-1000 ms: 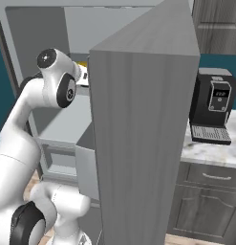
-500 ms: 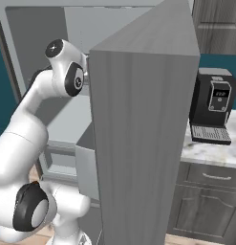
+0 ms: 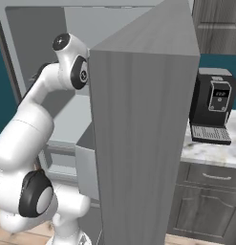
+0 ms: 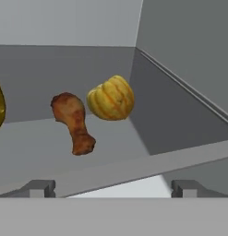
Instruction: Take the cheese, chicken drumstick, and squash from the fridge and place them on the plate on the dining counter to create an appetizer plate.
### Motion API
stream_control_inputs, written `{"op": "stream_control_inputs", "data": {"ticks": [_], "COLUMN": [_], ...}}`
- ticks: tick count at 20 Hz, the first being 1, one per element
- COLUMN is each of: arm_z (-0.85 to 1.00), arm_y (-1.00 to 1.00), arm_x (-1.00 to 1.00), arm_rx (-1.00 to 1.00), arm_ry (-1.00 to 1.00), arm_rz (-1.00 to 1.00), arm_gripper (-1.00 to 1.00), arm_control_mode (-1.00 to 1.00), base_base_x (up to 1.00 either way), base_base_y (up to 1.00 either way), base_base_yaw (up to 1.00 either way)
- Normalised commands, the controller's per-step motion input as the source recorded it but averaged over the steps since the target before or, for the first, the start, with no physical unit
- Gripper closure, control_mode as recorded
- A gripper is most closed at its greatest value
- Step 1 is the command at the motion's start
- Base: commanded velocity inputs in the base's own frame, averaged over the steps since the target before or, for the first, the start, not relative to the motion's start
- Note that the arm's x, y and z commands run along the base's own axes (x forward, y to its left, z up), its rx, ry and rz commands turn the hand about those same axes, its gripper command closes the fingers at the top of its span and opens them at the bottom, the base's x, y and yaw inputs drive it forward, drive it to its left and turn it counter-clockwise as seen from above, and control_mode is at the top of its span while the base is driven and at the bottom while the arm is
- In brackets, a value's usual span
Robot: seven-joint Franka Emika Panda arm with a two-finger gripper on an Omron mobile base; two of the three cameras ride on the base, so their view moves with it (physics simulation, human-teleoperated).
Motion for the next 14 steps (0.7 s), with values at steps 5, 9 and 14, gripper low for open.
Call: {"op": "stream_control_inputs", "data": {"ticks": [5,9,14], "arm_z": [-0.05,-0.21,-0.02], "arm_y": [0.0,0.0,0.0], "arm_x": [0.12,0.1,0.17], "arm_rx": [0.07,0.17,0.18], "arm_ry": [-0.04,-0.03,0.0], "arm_rz": [-0.04,-0.09,-0.1], "arm_gripper": [-1.0,-1.0,-1.0], "arm_control_mode": [-1.0,-1.0,-1.0], "base_base_x": [0.0,0.0,0.0], "base_base_y": [0.0,0.0,0.0], "base_base_yaw": [0.0,0.0,0.0]}}
